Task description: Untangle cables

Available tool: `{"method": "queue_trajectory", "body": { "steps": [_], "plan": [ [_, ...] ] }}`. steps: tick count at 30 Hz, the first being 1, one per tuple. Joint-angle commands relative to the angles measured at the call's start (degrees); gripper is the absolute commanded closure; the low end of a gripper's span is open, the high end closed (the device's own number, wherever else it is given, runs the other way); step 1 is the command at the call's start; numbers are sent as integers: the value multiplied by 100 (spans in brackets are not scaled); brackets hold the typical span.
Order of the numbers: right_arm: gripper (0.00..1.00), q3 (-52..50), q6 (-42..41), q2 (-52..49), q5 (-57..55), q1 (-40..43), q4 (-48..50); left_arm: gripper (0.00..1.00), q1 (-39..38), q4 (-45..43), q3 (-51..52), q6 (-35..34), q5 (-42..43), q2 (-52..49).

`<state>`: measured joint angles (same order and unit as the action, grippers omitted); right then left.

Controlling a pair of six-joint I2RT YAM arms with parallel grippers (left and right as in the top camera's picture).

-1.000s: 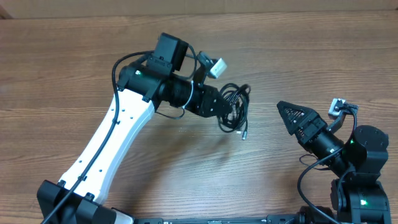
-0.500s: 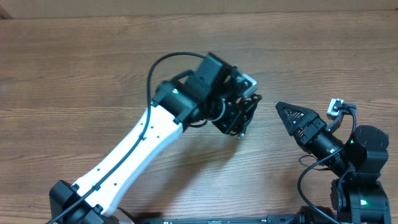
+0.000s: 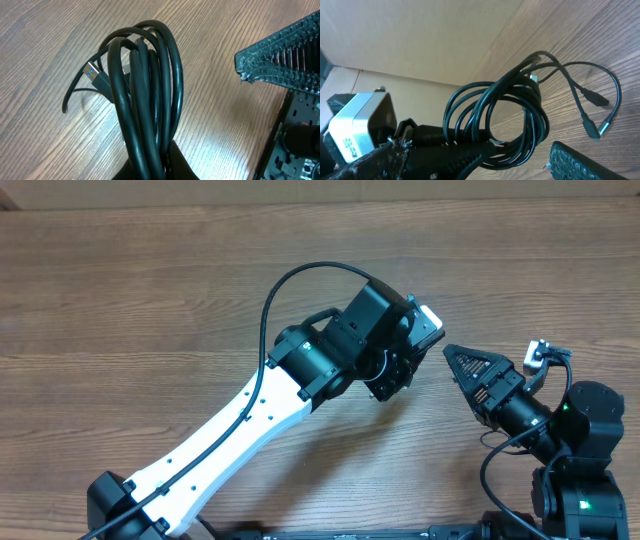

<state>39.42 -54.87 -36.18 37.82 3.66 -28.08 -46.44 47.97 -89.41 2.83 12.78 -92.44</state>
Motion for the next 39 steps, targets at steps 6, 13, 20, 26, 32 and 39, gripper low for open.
{"method": "queue_trajectory", "body": {
  "steps": [6,13,20,26,32,39],
  "plan": [
    [9,-7,219,0,-236,-7,57,96,-9,-26,-118,234,-4,813],
    [10,-7,1342,0,4,-7,52,96,-9,120,-118,105,-4,1088],
    [15,-7,1342,0,358,-7,103,96,-9,109,-118,20,-11,1097],
    [15,-7,876,0,754,-7,400,96,-9,122,-118,42,-229,1097],
    [15,-7,629,0,754,-7,422,96,-11,116,-118,205,-214,1091],
    [11,-7,-881,0,761,-7,450,96,-13,155,-118,627,-219,1069]
  ]
}}
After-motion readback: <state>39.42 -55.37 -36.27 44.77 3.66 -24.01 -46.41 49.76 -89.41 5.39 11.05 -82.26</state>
